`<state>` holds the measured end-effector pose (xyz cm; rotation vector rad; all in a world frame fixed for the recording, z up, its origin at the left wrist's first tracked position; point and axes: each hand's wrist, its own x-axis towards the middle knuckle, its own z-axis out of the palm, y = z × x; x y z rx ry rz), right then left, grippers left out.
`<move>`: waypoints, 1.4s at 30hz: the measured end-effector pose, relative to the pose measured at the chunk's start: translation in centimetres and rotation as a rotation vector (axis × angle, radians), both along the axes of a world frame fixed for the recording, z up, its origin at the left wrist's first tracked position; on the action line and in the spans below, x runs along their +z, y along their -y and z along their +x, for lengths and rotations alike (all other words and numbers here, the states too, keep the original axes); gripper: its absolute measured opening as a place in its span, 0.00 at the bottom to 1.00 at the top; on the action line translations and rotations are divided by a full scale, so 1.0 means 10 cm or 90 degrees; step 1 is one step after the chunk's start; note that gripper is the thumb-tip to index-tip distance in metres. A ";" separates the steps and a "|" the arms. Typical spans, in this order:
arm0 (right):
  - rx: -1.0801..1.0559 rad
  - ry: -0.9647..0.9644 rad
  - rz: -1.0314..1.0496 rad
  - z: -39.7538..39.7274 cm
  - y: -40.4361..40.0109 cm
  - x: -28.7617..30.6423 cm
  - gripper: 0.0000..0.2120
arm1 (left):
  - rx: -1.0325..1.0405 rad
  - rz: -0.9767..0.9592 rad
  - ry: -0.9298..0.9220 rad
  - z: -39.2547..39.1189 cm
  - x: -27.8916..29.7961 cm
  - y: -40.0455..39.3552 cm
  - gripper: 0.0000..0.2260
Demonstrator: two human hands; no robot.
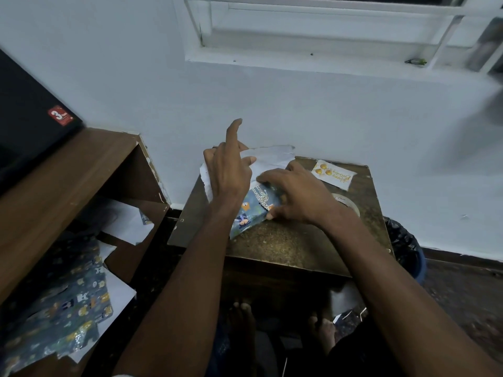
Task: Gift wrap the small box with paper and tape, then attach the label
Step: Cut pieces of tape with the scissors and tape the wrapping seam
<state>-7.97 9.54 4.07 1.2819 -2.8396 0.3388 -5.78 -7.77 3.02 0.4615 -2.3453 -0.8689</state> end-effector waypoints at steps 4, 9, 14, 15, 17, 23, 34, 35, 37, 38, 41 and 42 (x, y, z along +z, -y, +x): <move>0.010 -0.044 -0.015 0.03 0.04 0.03 0.33 | 0.008 -0.006 -0.021 -0.02 0.01 -0.01 0.37; 0.010 -0.075 0.005 0.03 0.10 0.00 0.32 | -0.025 0.000 -0.032 0.00 0.02 -0.06 0.38; -0.026 0.028 -0.056 -0.05 0.10 -0.13 0.33 | -0.075 -0.017 -0.048 0.04 -0.03 -0.16 0.37; -0.031 0.039 -0.071 -0.07 0.10 -0.15 0.32 | -0.077 -0.013 -0.051 0.04 -0.05 -0.17 0.37; -0.043 0.035 -0.083 -0.07 0.11 -0.17 0.29 | -0.069 -0.007 -0.050 0.05 -0.07 -0.20 0.36; -0.109 -0.026 -0.135 0.02 0.10 -0.12 0.31 | -0.073 -0.022 -0.055 0.11 -0.06 -0.23 0.36; -0.089 -0.033 -0.133 0.08 -0.05 -0.11 0.11 | -0.158 -0.038 0.005 0.33 -0.25 -0.11 0.41; -0.094 -0.036 -0.125 0.09 -0.07 -0.10 0.12 | -0.168 -0.032 0.014 0.35 -0.25 -0.11 0.41; -0.108 -0.025 -0.112 0.13 -0.11 -0.07 0.13 | -0.178 -0.024 0.025 0.39 -0.26 -0.11 0.42; -0.114 -0.017 -0.109 0.16 -0.13 -0.06 0.14 | -0.186 -0.022 0.032 0.41 -0.25 -0.11 0.42; -0.157 -0.032 -0.143 0.24 -0.20 -0.08 0.14 | -0.211 -0.007 0.054 0.47 -0.22 -0.12 0.43; -0.174 -0.047 -0.155 0.26 -0.22 -0.10 0.13 | -0.213 -0.005 0.064 0.49 -0.20 -0.12 0.43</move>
